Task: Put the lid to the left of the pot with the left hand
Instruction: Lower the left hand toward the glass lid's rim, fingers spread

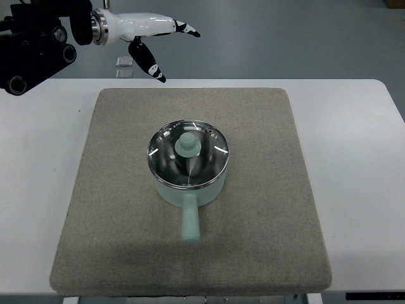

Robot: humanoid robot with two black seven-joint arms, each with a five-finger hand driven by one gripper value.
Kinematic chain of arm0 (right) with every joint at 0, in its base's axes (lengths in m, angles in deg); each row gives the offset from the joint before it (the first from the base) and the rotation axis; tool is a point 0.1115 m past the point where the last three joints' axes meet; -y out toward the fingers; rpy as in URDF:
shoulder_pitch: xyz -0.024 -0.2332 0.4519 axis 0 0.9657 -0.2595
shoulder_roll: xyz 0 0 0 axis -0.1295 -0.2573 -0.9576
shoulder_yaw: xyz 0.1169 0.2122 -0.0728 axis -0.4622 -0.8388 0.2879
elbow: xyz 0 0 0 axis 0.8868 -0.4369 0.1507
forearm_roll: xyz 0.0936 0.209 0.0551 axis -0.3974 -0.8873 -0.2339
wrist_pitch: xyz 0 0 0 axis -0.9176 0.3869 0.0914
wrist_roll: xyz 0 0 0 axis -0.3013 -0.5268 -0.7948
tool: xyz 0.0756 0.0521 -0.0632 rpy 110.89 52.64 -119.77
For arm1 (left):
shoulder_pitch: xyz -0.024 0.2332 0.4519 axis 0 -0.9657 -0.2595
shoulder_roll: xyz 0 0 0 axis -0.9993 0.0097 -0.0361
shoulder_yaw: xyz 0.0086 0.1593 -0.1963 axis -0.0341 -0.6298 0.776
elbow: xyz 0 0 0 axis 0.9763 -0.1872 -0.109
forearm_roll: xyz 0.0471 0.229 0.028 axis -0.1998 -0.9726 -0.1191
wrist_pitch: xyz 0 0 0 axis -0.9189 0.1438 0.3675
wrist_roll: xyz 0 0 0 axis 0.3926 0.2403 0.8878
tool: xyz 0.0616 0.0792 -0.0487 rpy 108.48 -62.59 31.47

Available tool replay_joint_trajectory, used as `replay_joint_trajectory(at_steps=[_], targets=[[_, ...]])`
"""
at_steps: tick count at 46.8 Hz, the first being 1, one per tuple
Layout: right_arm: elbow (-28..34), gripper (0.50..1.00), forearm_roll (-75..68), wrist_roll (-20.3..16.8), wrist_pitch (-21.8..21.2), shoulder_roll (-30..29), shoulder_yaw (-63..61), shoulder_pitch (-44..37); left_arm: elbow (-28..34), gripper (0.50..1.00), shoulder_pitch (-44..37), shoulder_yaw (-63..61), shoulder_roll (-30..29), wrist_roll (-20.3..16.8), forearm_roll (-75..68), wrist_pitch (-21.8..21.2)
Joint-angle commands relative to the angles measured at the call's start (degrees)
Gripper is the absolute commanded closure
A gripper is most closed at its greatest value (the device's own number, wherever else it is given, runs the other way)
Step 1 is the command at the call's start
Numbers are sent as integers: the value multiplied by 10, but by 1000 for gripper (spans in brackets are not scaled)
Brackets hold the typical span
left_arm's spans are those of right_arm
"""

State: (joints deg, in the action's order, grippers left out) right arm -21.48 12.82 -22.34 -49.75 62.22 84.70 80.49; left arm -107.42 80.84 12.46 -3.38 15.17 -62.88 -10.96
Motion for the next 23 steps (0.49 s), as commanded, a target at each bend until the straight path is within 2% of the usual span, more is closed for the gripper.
replay_joint_trajectory(at_steps=[1, 5, 8, 18, 23], targets=[[0, 576, 0, 0, 0, 0, 0, 0, -14, 510, 40, -89, -2, -16, 2, -3], [0, 576, 0, 0, 0, 0, -1, 0, -36, 510, 67, -128, -6, -50, 8, -3], [0, 576, 0, 0, 0, 0, -1, 0, -63, 506, 76, -128, -16, -63, 10, -1], [0, 576, 0, 0, 0, 0, -1, 0, -132, 506, 102, -134, -28, -69, 3, 3], [0, 576, 0, 0, 0, 0, -1, 0, -149, 506, 109, -134, -29, -71, 3, 26]])
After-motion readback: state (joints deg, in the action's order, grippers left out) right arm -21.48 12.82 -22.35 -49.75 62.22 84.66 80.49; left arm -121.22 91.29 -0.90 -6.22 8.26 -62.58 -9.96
